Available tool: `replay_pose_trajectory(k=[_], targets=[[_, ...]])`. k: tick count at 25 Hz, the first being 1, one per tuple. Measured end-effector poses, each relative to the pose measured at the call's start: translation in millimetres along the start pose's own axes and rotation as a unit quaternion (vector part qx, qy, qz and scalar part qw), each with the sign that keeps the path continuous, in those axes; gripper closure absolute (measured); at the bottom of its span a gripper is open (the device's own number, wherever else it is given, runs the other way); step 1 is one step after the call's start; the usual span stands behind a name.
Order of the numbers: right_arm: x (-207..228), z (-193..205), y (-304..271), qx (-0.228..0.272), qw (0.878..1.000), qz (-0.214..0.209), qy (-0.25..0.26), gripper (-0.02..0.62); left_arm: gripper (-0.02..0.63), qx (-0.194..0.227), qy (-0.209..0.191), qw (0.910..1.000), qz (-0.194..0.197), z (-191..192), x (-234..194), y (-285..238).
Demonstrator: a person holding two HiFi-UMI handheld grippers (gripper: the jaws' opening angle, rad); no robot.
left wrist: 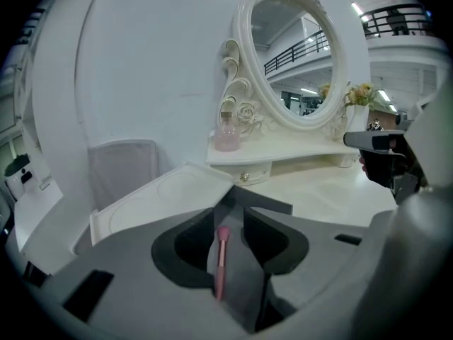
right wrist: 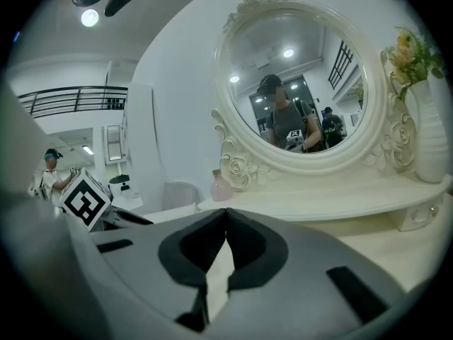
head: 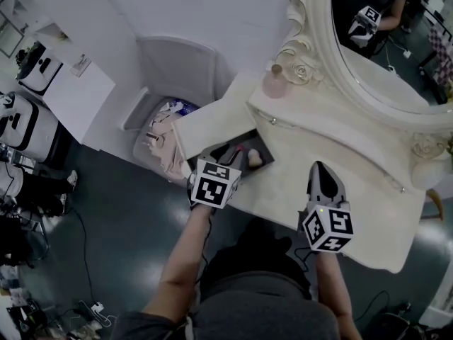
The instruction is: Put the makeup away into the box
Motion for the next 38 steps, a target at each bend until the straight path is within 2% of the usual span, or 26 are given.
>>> replay_pose_trajectory(k=[5, 13, 20, 27, 32, 38], targets=[[1, -2, 4, 0.008, 1.0, -0.001, 0.0, 0.592, 0.474, 0.048, 0.005, 0.9988, -0.008, -5, 4, 13], [11, -10, 13, 0.022, 1.0, 0.002, 0.0, 0.592, 0.472, 0.117, 0.009, 0.9931, 0.002, -18, 19, 33], [18, -13, 19, 0.03, 1.0, 0.0, 0.0, 0.592, 0.463, 0.172, 0.025, 0.9848, 0.008, -21, 33, 45], [23, -12, 25, 0.032, 0.999, 0.001, 0.001, 0.592, 0.452, 0.208, 0.057, 0.9763, 0.019, -19, 42, 49], [28, -12, 31, 0.036, 0.999, 0.007, 0.001, 0.592, 0.453, 0.229, 0.061, 0.9714, 0.012, -20, 49, 52], [33, -10, 37, 0.038, 0.999, 0.014, -0.001, 0.592, 0.457, 0.242, 0.052, 0.9685, 0.023, -23, 60, 53]])
Point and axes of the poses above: the fingertips, and each gripper's own axes: y backward along the fingers, x to its right, z out of its underside, the point moved 8 cm from there along y, backward along the fingers, and after that the axes turned 14 degrees about -x, right-handed, at the moved point
